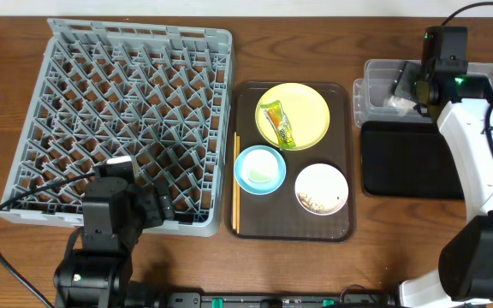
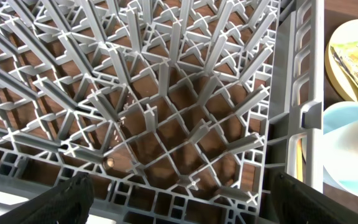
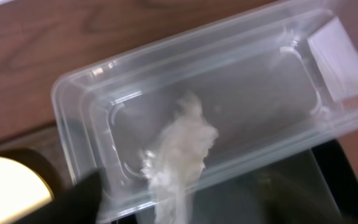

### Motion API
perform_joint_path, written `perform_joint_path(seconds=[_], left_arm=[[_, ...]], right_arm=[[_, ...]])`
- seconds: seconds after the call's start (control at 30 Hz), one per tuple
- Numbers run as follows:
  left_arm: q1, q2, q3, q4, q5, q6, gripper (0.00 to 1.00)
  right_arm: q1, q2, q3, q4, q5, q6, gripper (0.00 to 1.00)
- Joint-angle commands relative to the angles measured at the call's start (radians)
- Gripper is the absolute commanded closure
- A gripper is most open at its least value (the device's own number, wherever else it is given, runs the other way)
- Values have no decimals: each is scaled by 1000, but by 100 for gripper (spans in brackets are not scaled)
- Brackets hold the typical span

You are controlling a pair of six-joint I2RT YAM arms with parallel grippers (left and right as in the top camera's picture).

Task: Sort waste into correct bins and load items into the dishwasher
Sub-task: 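Carry tissue with right gripper and drop it into clear bin, then return right gripper to yellow plate and grasp snack wrapper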

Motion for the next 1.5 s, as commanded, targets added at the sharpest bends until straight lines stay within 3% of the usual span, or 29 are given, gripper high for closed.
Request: perform_joint_path(seconds=[0.0, 0.2, 0.27, 0.43, 0.57, 0.87, 1.3, 1.47], left_arm=[[4, -1, 27, 0, -5, 14, 8], [4, -1, 27, 0, -5, 14, 9], [4, -1, 27, 0, -5, 14, 9], [4, -1, 27, 0, -5, 14, 9], [4, -1, 27, 0, -5, 14, 9], [4, -1, 27, 0, -5, 14, 8], [4, -1, 27, -1, -5, 14, 9], [4, -1, 27, -1, -5, 14, 8]], right_arm=[[-5, 11, 1, 24, -19, 8, 11], [32, 4, 1, 95, -542, -200, 14], [72, 4, 1, 99, -637, -270, 14], [219, 16, -9, 85, -555, -369, 12], [331, 58, -22, 86, -423, -373, 11], [456, 230, -23, 113, -402, -360, 10], [473, 378, -23, 182, -293, -220, 19], [473, 401, -24, 177, -274, -209, 33]])
